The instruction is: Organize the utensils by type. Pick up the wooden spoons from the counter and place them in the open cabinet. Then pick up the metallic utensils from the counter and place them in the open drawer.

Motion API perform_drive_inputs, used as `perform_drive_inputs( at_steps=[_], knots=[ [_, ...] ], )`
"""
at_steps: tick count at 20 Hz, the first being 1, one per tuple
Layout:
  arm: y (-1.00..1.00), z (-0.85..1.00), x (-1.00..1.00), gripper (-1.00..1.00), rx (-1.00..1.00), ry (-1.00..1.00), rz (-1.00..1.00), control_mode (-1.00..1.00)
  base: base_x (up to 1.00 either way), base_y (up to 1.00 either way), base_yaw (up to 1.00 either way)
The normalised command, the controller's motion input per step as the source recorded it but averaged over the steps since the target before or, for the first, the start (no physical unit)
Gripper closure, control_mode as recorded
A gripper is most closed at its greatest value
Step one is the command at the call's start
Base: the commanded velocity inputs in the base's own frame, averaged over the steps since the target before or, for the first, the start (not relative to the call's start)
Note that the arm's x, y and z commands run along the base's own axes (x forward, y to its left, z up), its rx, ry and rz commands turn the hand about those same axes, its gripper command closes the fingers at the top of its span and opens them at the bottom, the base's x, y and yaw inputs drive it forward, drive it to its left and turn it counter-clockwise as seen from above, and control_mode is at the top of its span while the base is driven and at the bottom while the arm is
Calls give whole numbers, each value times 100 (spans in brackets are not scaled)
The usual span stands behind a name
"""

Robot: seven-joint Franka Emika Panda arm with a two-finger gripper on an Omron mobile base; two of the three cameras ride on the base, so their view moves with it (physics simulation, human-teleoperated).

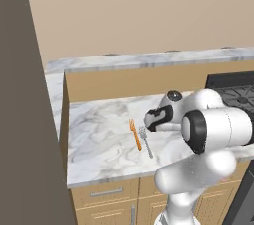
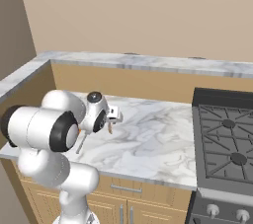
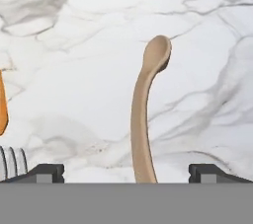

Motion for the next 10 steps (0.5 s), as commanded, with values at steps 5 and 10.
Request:
perform_drive_inputs(
  at_steps=[5,10],
  knots=[
    [0,-32,42,-100,0,0,1,-100,0,0,0],
    [0,-31,41,-100,0,0,1,-100,0,0,0]
  ],
)
